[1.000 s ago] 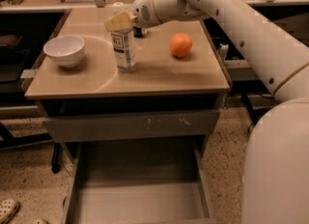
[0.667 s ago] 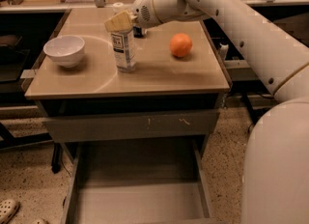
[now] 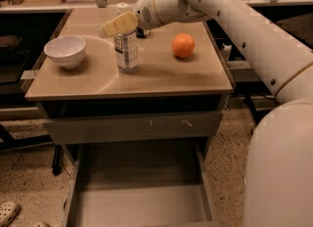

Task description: Pick blue plastic bottle from middle drawer and place on counter

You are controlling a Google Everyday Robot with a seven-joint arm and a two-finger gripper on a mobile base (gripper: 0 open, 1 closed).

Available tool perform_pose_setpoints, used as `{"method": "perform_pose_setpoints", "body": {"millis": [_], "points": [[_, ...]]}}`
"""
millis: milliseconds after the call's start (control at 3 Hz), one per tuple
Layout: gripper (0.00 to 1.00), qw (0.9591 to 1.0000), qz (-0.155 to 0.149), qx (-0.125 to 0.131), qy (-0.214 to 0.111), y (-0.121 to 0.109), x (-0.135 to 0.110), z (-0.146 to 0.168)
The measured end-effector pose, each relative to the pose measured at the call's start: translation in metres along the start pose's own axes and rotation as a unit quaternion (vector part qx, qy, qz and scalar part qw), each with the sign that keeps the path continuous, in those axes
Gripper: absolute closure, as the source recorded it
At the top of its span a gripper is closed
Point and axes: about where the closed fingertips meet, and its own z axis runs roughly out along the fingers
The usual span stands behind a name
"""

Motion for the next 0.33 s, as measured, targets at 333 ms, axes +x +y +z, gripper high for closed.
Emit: {"method": "perform_pose_setpoints", "body": {"millis": [333], "points": [[0.00, 1.0000, 0.000, 0.000, 0.000, 0.0000, 0.0000, 0.0000]]}}
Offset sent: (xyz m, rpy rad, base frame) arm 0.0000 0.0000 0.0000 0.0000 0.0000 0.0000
